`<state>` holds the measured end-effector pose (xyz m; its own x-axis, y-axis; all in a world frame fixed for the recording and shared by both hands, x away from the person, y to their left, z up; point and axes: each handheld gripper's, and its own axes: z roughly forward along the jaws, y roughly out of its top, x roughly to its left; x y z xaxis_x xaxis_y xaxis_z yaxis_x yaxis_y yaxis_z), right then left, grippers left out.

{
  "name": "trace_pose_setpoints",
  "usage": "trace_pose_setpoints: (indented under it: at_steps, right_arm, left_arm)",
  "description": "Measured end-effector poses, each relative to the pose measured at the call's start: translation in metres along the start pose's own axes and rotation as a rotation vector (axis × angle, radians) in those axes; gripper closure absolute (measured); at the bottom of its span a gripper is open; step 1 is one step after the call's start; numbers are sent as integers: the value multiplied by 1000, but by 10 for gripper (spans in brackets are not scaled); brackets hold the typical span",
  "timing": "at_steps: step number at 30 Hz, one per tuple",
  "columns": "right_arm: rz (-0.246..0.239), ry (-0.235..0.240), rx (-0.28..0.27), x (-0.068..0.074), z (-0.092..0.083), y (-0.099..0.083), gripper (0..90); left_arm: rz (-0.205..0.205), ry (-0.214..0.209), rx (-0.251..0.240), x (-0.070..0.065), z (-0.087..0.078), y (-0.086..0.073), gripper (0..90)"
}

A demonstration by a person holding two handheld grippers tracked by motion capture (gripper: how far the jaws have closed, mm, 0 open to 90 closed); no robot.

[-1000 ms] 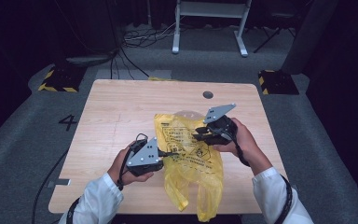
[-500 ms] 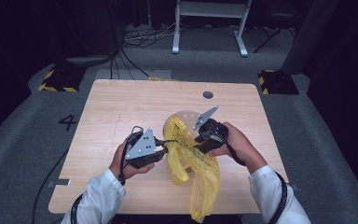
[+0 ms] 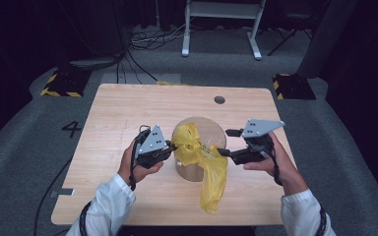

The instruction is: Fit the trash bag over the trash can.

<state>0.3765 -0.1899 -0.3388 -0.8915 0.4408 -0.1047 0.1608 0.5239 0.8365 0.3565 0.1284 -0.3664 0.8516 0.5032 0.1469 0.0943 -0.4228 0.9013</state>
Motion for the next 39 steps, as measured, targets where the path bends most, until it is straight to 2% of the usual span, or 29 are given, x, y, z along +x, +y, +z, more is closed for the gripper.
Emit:
trace_pose_setpoints:
  at_steps: [2,4,8,10,12,13,14,17,18,19,20,21,23,24,26,29,33,39]
  right_arm:
    - [-18,17,-23,5,-11,-9,321]
    - [-46,22,-28,10,-19,-20,319]
    - [-105,51,-54,26,-23,-32,308]
    - [-133,66,-79,36,-21,-34,308]
    - [-185,65,-91,50,-17,-33,307]
    - [-185,65,-91,50,-17,-33,307]
    - [-211,60,-124,62,-14,-29,305]
    - [-228,42,-138,66,-12,-27,313]
    - [-246,12,-158,72,-8,-22,362]
    - [-246,12,-158,72,-8,-22,362]
    - [-245,7,-165,72,-7,-21,411]
    - [-259,-11,-180,73,-4,-18,517]
    - [-259,-1,-188,73,-3,-16,625]
    - [-252,-3,-184,72,-2,-15,695]
    - [-234,6,-188,69,0,-14,778]
    - [-168,13,-203,61,0,-14,844]
    - [-69,22,-205,48,0,-15,864]
    - [39,30,-167,35,7,-18,871]
  left_arm:
    - [-24,-1,-2,2,2,-1,896]
    - [-29,0,3,4,5,-1,896]
    - [-53,6,9,6,9,-2,896]
    - [-58,14,13,6,10,-2,896]
    - [-59,15,23,6,13,-2,896]
    - [-59,15,23,6,13,-2,896]
    - [-57,21,33,6,15,-3,896]
    - [-64,19,42,7,17,-5,896]
    - [-71,18,44,8,17,-6,896]
    - [-71,18,44,8,17,-6,896]
    - [-81,16,41,10,17,-7,896]
    - [-79,14,44,10,17,-8,895]
    - [-76,12,49,9,18,-8,895]
    - [-76,10,48,9,18,-9,894]
    - [-73,14,45,10,18,-10,892]
    - [-71,18,37,10,15,-11,848]
    - [-63,32,10,6,8,-13,734]
    - [-35,48,-40,-2,-7,-9,495]
